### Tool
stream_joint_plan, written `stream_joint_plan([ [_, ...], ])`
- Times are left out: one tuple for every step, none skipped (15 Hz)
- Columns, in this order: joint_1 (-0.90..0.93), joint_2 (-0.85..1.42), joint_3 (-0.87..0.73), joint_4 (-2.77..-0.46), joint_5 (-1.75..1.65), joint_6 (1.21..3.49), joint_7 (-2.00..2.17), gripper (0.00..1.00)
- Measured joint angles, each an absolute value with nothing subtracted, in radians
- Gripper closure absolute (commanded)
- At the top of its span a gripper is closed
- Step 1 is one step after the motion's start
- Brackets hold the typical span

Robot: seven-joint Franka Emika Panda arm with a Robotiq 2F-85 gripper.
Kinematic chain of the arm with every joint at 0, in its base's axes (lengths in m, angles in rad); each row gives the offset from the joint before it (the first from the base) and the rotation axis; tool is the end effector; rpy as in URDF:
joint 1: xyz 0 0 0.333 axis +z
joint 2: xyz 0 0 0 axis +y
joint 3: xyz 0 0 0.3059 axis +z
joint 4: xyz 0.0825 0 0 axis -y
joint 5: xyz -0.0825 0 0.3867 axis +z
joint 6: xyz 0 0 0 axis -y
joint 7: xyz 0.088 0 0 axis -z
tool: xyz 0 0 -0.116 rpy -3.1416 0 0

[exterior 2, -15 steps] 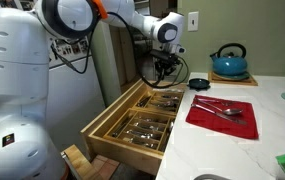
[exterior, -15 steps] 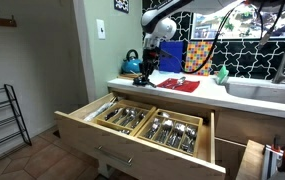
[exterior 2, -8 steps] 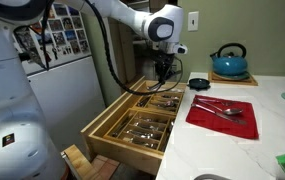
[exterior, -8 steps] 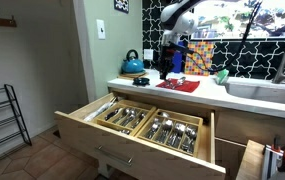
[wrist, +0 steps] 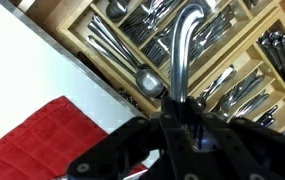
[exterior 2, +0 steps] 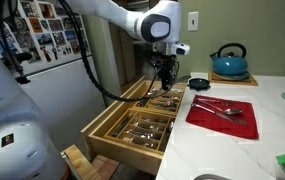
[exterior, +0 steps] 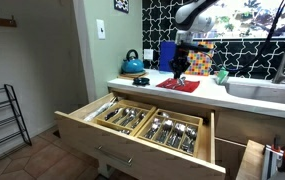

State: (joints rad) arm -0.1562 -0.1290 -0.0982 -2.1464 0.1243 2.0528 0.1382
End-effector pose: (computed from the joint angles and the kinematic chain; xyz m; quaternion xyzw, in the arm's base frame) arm 0.5042 -0.1241 0.4417 -0.9730 0.2216 -0.0207 0.0607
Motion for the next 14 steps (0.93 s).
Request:
stream_joint_plan([
  [-0.156, -0.129, -0.098, -2.148, 0.124, 2.054, 0.139, 0.82],
  [-0.156, -0.129, -0.098, -2.149, 0.124, 2.054, 0.140, 0.82],
  [-0.156, -0.129, -0.098, -2.149, 0.124, 2.054, 0.140, 0.82],
  [-0.156, -0.129, -0.098, -2.149, 0.124, 2.054, 0.140, 0.96],
  [-0.156, -0.129, -0.098, -2.149, 0.124, 2.054, 0.140, 0.96],
  [-0.156, -0.128, -0.098, -2.148, 0.124, 2.054, 0.140, 0.96],
  [-0.156, -0.126, -0.100, -2.146, 0.124, 2.054, 0.144, 0.96],
  [-0.157, -0.123, -0.104, -2.143, 0.120, 2.054, 0.157, 0.96],
  [-0.159, -0.118, -0.111, -2.137, 0.111, 2.054, 0.179, 0.96],
  [-0.164, -0.111, -0.119, -2.128, 0.100, 2.049, 0.201, 0.96],
  [-0.171, -0.100, -0.128, -2.116, 0.088, 2.044, 0.229, 0.96],
  [-0.179, -0.088, -0.138, -2.102, 0.081, 2.036, 0.257, 0.96],
  [-0.187, -0.072, -0.149, -2.086, 0.078, 2.028, 0.281, 0.96],
  [-0.194, -0.055, -0.161, -2.068, 0.077, 2.017, 0.302, 0.96],
])
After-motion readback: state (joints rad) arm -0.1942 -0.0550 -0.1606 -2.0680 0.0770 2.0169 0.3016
